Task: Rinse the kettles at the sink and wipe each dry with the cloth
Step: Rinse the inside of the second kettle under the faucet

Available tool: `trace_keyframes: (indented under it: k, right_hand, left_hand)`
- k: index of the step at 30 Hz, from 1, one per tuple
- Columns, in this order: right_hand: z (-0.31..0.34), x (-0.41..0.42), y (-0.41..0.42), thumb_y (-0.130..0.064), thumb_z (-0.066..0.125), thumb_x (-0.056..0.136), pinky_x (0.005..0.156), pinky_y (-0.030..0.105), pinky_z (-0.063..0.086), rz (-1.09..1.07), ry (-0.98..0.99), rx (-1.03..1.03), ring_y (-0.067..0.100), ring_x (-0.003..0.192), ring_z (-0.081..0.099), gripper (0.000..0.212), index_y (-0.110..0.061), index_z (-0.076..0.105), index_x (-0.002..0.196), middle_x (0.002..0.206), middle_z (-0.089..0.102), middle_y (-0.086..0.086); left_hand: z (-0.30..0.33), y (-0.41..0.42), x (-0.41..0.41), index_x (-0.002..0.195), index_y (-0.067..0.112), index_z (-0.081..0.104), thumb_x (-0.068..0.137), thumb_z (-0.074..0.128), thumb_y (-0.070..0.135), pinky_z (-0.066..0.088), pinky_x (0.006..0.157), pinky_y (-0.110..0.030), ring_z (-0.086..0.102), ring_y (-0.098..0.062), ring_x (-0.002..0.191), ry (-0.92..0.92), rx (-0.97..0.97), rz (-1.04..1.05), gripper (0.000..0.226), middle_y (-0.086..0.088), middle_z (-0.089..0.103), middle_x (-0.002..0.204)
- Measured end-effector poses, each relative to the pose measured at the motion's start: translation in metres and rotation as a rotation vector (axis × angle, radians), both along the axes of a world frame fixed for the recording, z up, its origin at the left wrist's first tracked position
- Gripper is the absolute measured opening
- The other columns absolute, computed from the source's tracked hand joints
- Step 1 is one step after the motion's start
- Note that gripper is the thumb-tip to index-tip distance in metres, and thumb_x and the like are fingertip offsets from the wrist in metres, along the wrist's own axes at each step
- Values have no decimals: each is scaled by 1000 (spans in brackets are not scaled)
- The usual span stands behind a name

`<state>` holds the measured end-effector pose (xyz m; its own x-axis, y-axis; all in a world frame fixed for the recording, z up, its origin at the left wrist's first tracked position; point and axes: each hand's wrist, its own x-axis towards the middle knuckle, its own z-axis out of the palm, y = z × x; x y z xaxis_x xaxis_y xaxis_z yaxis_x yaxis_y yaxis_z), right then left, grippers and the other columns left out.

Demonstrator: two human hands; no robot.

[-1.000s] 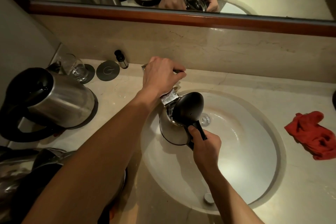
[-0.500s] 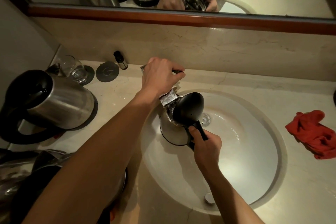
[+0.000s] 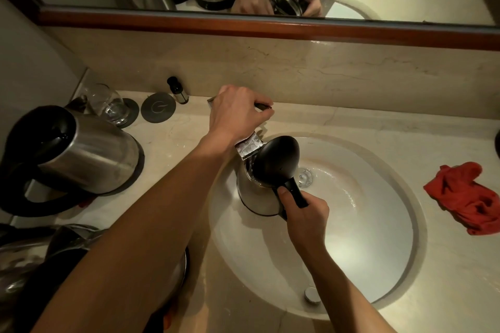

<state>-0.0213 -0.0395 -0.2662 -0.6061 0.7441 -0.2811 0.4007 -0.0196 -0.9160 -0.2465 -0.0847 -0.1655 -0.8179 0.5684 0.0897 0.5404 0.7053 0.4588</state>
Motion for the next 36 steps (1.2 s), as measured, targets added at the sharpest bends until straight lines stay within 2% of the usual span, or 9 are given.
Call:
trace_keyframes:
  k: [3, 6, 10, 14, 18, 24, 26, 29, 36]
  right_hand:
    - [3, 0, 0, -63, 68, 71, 55, 46, 40, 8, 1, 12, 24, 55, 39, 73, 8, 52, 61, 61, 46, 32]
    - [4, 0, 0, -63, 67, 72, 55, 47, 39, 23, 3, 23, 24, 55, 39, 74, 9, 53, 62, 61, 47, 33]
    - [4, 1, 0, -63, 68, 71, 58, 36, 34, 30, 18, 22, 22, 55, 39, 76, 11, 53, 62, 61, 47, 34]
    - [5, 1, 1, -63, 68, 71, 55, 39, 35, 40, 10, 31, 23, 54, 40, 75, 10, 53, 63, 62, 48, 33]
    - [5, 0, 1, -63, 68, 71, 57, 36, 34, 37, 13, 35, 24, 54, 40, 74, 9, 53, 62, 61, 49, 32]
    - [5, 0, -1, -62, 69, 72, 54, 48, 40, 15, -1, 57, 30, 52, 39, 73, 9, 53, 61, 60, 48, 32]
    - [5, 0, -2, -62, 69, 72, 53, 45, 38, 20, -1, 72, 32, 51, 40, 73, 8, 53, 60, 59, 49, 32]
    - [6, -1, -2, -63, 68, 71, 53, 43, 35, 26, 1, 76, 24, 54, 37, 72, 7, 52, 59, 59, 48, 31]
    - [7, 0, -3, -63, 67, 70, 56, 34, 32, 24, 20, 85, 22, 54, 38, 72, 7, 53, 59, 59, 49, 30]
  left_hand:
    - [2, 0, 1, 104, 35, 77, 86, 66, 47, 45, 86, -30, 64, -20, 101, 0, 0, 3, 24, 12, 76, 95]
    - [4, 0, 2, 103, 33, 78, 86, 66, 44, 46, 90, -31, 66, -18, 99, 0, 9, -1, 23, 11, 77, 95]
    - [5, 0, 3, 103, 32, 78, 86, 65, 44, 43, 88, -30, 64, -20, 100, 9, 12, -1, 24, 10, 77, 95]
    - [5, 0, 4, 104, 32, 77, 87, 65, 44, 40, 88, -29, 62, -21, 103, 8, 5, 0, 25, 11, 76, 97]
    - [6, -1, 4, 104, 32, 77, 87, 65, 44, 39, 87, -28, 63, -20, 102, 7, 7, -2, 24, 11, 76, 97]
    - [6, 0, 3, 105, 33, 77, 87, 64, 44, 42, 87, -29, 62, -22, 105, -2, -1, 6, 25, 11, 76, 98]
    - [6, -1, 4, 106, 33, 76, 87, 64, 44, 39, 84, -29, 60, -23, 106, 3, -9, 4, 25, 10, 76, 99]
    - [7, 0, 4, 107, 33, 76, 88, 63, 44, 35, 82, -27, 59, -23, 105, 8, -23, 6, 25, 9, 76, 100]
    - [6, 0, 4, 103, 34, 77, 87, 63, 45, 41, 87, -29, 62, -20, 103, -3, -9, 3, 24, 14, 76, 97]
